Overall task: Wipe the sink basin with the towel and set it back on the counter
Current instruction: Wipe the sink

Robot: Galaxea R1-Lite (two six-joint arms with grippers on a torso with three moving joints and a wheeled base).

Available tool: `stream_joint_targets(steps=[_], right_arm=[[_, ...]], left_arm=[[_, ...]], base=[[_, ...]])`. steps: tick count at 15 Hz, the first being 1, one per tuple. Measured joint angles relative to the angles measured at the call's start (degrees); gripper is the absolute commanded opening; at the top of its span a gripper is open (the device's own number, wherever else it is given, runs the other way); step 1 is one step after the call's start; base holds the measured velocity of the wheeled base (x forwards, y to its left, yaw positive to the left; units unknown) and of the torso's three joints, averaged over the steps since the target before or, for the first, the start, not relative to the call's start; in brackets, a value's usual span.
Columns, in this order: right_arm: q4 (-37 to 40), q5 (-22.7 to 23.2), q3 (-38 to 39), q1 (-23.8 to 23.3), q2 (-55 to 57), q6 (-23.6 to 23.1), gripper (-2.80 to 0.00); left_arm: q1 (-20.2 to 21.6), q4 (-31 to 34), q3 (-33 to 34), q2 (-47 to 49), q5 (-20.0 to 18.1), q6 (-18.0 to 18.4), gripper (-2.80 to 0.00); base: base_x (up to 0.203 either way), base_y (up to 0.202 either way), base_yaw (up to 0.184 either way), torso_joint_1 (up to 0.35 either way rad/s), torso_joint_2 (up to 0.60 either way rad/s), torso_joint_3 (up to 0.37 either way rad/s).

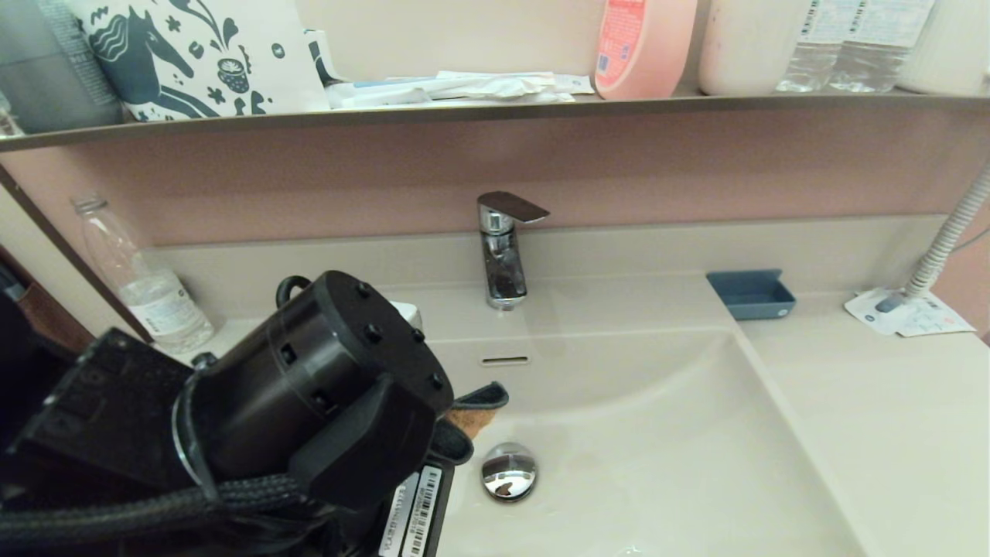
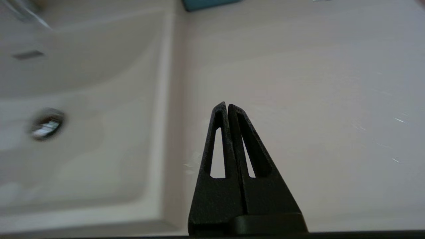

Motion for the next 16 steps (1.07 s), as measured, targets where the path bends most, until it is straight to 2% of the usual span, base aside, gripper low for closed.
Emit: stream_joint_targets(steps=[3,5,8,10,13,16], right_arm=[[1.82,5.23,-11.66,3.67,14.13,8.18,-2.8],[5.08,9.91,-20.65,7.91,23.86,14.41,-2.8],[13.55,18.19,-37.09,15.27,38.21,23.87,-2.8],[21.13,26.22,-48.17,18.23,46.69,29.04,-2.8],[34.4,37.6,-64.96,19.97,56.79,33.83,-2.8],[50.36,42.08,-82.48,20.91,67.23,34.6,-2.8]], left_arm=[[-0.01,-0.04,-1.25,0.56,0.37,3.73,-2.8],[-0.01,-0.15,-2.1,0.71,0.36,6.48,-2.8],[-0.41,-0.17,-4.63,1.84,0.33,7.37,-2.8],[-1.84,-0.17,-6.14,2.37,0.67,7.46,-2.8],[-4.72,-1.49,-6.9,2.7,2.76,7.25,-2.8],[-6.21,-6.83,-5.68,3.03,6.53,7.45,-2.8]], base=[[0.0,0.0,0.0,0.0,0.0,0.0],[0.0,0.0,0.0,0.0,0.0,0.0],[0.0,0.0,0.0,0.0,0.0,0.0],[0.0,0.0,0.0,0.0,0.0,0.0],[0.0,0.0,0.0,0.0,0.0,0.0],[0.0,0.0,0.0,0.0,0.0,0.0]])
